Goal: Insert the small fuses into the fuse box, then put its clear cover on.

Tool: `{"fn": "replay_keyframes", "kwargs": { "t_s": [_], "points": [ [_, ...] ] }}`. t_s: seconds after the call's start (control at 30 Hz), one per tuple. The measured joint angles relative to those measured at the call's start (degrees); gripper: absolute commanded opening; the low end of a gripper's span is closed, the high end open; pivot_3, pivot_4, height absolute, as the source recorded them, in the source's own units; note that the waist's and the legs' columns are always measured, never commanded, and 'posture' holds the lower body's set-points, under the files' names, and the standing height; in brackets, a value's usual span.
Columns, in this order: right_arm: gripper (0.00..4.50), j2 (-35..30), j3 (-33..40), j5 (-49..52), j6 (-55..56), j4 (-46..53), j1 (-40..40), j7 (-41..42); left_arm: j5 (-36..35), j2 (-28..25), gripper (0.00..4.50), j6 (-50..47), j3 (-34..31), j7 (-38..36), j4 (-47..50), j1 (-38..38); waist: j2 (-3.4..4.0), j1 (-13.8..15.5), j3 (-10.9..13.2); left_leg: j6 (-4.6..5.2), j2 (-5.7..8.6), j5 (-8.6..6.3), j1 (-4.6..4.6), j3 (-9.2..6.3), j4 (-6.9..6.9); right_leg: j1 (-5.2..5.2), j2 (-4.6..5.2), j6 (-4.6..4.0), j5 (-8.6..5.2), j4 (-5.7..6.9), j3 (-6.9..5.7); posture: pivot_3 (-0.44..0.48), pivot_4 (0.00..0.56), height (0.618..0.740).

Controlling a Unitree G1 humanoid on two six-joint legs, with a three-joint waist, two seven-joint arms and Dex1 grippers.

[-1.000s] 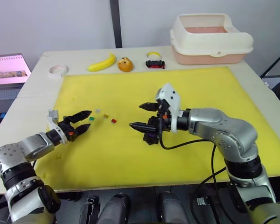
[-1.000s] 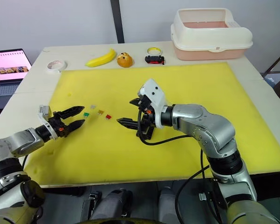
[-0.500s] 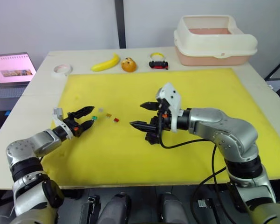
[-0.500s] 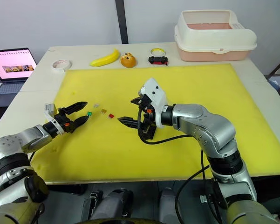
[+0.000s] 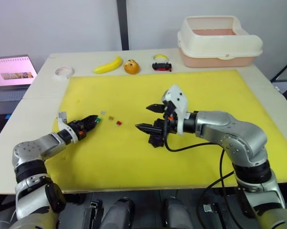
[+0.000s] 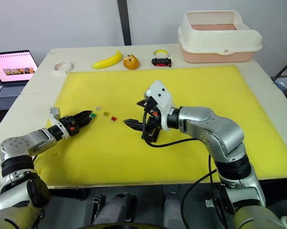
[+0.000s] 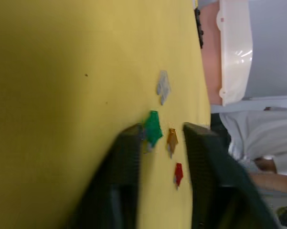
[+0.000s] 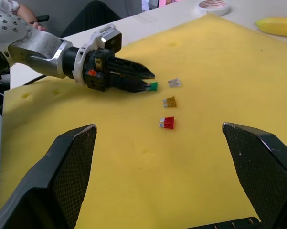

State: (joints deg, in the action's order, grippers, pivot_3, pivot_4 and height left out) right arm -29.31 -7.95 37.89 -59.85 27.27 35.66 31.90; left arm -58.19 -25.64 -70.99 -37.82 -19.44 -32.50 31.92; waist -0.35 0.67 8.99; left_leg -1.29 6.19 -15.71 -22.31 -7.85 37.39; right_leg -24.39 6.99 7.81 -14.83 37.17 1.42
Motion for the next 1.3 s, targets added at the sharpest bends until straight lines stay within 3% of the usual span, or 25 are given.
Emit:
{"fn": "replay_keyframes", "kwargs": {
  "t_s": [0.33, 0.47, 0.6, 0.8, 1.07, 1.3],
  "points": [
    [4.50, -1.1, 0.4, 0.6, -0.7, 0.0, -0.1, 0.1, 0.1, -0.4, 0.01, 1.1, 0.1, -0.1, 0.0, -0.3, 0.27, -0.3, -0.2, 0.04, -0.05, -0.02, 0.03, -0.01, -0.11, -0.04, -0.05, 0.00, 0.00, 0.00, 0.01, 0.000, 0.150, 0.740],
    [4.50, -1.1, 2.7, 2.7, -2.0, 0.3, -1.1, 0.1, -2.1, -2.6, 0.01, -3.0, -1.2, 0.6, 2.5, -0.5, 0.14, -0.8, -0.1, 0.03, -0.09, -0.02, -0.06, -0.06, -0.17, -0.17, -0.10, 0.00, 0.00, 0.01, 0.01, 0.000, 0.150, 0.740],
    [4.50, 2.3, 9.2, 9.7, -6.3, 0.8, -1.3, -2.3, -9.4, -5.3, 0.01, -10.6, -2.6, 1.2, 12.4, 2.9, -0.21, -1.3, 0.0, -0.18, -0.08, 0.10, -0.19, -0.12, -0.17, -0.24, -0.08, -0.01, 0.00, -0.06, 0.00, 0.000, 0.150, 0.740],
    [4.50, 9.0, 15.8, 18.9, -11.1, -0.1, -0.1, -9.9, -19.6, -1.3, 0.01, -15.2, -0.9, 4.8, 19.3, 8.1, -0.23, -1.4, 0.0, -0.16, -0.05, 0.09, -0.18, -0.05, -0.17, -0.21, -0.05, -0.01, 0.00, -0.11, 0.02, 0.000, 0.150, 0.740],
    [4.50, 18.5, 21.3, 31.2, -11.4, -2.9, 2.0, -25.3, -33.8, 5.0, 0.01, -11.3, 5.4, 15.2, 19.9, 12.0, -0.24, -1.4, 0.1, -0.20, -0.05, 0.12, -0.18, -0.06, -0.18, -0.25, -0.05, -0.01, 0.00, -0.09, 0.04, 0.000, 0.150, 0.740],
    [4.50, 22.2, 21.7, 39.6, -6.5, -4.0, 1.2, -37.5, -46.9, 5.4, 0.01, -4.1, 12.2, 22.7, 23.4, 9.1, -0.24, -1.5, 0.1, -0.20, -0.05, 0.12, -0.18, -0.05, -0.17, -0.25, -0.05, -0.01, 0.00, -0.07, 0.07, 0.000, 0.150, 0.740]
  ]
}}
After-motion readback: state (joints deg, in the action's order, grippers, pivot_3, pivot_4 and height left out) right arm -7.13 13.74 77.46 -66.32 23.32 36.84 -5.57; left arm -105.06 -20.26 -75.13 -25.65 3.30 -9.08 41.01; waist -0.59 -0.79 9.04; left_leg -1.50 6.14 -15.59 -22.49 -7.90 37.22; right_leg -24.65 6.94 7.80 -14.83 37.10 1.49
